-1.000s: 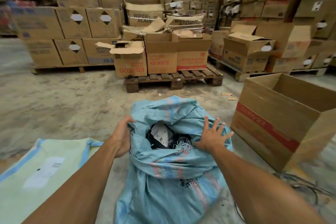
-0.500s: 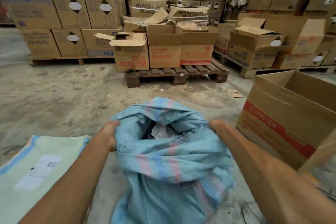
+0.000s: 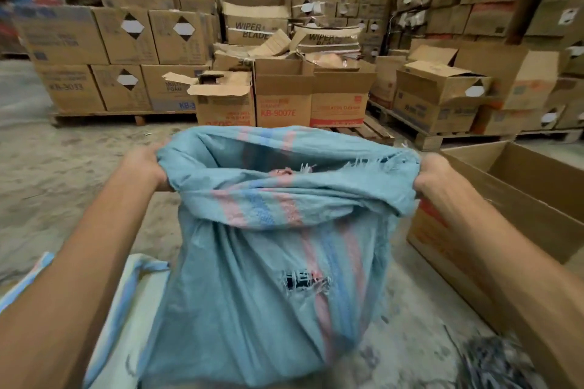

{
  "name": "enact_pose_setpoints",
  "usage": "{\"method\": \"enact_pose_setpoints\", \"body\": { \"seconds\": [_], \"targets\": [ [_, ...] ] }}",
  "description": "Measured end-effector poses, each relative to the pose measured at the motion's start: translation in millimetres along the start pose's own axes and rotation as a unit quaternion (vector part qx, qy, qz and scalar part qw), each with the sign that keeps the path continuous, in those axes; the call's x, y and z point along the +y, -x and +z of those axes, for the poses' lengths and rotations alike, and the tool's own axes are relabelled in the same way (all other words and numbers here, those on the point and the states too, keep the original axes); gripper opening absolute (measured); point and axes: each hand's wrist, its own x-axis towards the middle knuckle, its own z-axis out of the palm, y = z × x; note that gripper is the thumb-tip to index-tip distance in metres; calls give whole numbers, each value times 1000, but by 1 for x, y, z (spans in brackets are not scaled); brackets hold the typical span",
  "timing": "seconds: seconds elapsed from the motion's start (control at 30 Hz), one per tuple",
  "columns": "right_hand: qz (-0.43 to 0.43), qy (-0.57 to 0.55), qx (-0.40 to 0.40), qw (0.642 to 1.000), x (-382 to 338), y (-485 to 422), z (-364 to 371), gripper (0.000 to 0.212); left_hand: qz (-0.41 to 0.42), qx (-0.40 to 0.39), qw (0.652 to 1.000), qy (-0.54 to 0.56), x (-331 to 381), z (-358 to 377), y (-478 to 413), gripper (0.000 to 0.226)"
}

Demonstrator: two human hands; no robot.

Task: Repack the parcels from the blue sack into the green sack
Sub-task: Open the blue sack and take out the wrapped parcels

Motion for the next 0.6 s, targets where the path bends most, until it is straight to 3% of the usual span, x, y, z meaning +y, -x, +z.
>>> {"method": "enact_pose_setpoints", "body": {
  "seconds": [0.07,0.2,0.33,0.47,0.6],
  "targets": [
    [9,-16,-16,1000,-13,10,-10,53,6,-7,999,-46,12,-16,8,38],
    [68,109,-77,989,-15,25,-32,43,21,-34,988,-150,-6,-48,38,36],
    [109,188,-12,976,12,28,-51,52,-38,6,985,-168,-44,-75,23,38],
    [130,219,59,965,42,18,-91,40,-116,-6,972,-203,-77,-74,-4,44],
    [107,279,75,951,47,23,-114,28,-128,10,955,-269,-94,-38,10,31]
  ]
}}
